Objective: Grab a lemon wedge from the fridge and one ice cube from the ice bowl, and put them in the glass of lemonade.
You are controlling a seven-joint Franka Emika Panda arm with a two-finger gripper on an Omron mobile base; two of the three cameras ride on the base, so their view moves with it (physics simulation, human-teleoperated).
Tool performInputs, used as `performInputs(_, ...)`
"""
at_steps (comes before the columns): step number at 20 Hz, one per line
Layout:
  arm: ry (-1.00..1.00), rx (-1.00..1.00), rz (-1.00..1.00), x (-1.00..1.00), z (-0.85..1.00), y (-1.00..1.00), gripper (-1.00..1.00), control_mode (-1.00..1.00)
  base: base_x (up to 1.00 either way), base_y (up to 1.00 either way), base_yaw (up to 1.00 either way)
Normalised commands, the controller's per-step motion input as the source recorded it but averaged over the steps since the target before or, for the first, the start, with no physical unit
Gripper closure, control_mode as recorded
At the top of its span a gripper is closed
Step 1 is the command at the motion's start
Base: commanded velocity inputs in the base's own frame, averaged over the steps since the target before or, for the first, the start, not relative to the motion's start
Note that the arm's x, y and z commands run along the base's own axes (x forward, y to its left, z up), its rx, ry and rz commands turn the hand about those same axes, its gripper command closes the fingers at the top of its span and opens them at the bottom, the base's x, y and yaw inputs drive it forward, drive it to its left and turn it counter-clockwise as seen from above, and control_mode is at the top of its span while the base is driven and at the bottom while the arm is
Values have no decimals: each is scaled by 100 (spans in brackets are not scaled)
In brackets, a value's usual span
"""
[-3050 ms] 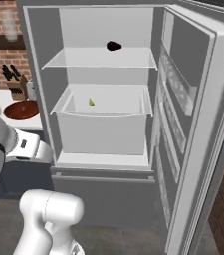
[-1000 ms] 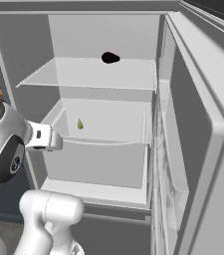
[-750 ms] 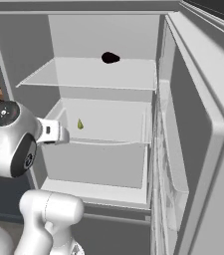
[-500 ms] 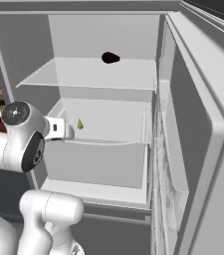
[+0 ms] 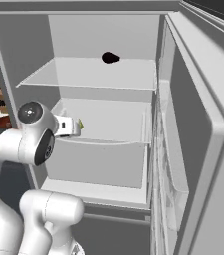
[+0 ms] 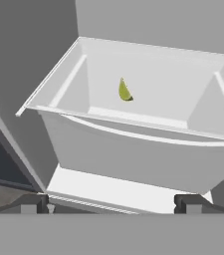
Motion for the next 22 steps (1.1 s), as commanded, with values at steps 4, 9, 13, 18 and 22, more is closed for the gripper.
performInputs(4, 0, 0, 0, 42, -25, 0, -100, -100, 0, 0, 0)
performInputs(9, 0, 0, 0, 43, -7, 0, -100, -100, 0, 0, 0)
performInputs(13, 0, 0, 0, 40, 0, 0, -100, -100, 0, 0, 0)
performInputs(18, 1, 0, 0, 45, -5, 0, -100, -100, 0, 0, 0)
performInputs(22, 3, 0, 0, 44, -21, 0, -100, -100, 0, 0, 0)
